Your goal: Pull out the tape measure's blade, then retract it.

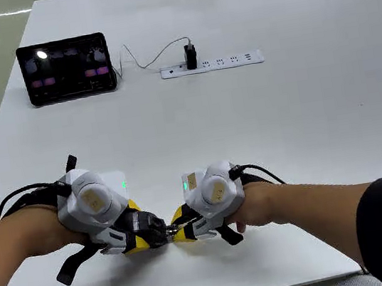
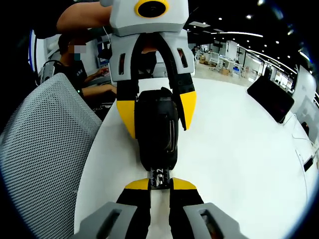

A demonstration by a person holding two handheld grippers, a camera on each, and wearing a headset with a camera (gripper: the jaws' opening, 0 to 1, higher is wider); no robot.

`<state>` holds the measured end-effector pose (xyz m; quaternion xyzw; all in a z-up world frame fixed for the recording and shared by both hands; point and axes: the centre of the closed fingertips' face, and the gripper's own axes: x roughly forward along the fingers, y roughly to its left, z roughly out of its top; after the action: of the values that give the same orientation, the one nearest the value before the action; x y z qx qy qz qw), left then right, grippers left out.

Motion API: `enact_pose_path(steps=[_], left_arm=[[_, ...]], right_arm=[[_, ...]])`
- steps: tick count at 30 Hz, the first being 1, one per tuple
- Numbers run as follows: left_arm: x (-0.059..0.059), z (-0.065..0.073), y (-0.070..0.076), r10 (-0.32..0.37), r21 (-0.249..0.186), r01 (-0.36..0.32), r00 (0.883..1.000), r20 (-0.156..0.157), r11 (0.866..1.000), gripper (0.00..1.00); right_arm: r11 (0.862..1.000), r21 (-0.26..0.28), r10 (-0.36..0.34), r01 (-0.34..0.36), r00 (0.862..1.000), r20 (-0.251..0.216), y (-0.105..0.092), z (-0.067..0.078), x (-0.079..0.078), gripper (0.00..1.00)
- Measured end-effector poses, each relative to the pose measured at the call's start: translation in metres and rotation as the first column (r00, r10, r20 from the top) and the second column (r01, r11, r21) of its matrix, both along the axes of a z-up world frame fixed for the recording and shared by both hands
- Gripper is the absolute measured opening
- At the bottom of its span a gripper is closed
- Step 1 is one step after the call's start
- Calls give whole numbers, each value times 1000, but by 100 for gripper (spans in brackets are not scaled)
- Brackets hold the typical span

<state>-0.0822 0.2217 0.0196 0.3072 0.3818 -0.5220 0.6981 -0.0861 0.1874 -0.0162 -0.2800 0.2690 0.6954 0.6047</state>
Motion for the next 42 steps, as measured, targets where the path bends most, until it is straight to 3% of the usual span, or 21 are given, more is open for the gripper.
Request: enact_pose_path(steps=[42], left_arm=[[3, 1, 0, 1, -5, -1, 1000, 17, 1000, 31]], right_arm=[[1000, -23, -13, 14, 1000, 12, -14, 0, 3, 10]])
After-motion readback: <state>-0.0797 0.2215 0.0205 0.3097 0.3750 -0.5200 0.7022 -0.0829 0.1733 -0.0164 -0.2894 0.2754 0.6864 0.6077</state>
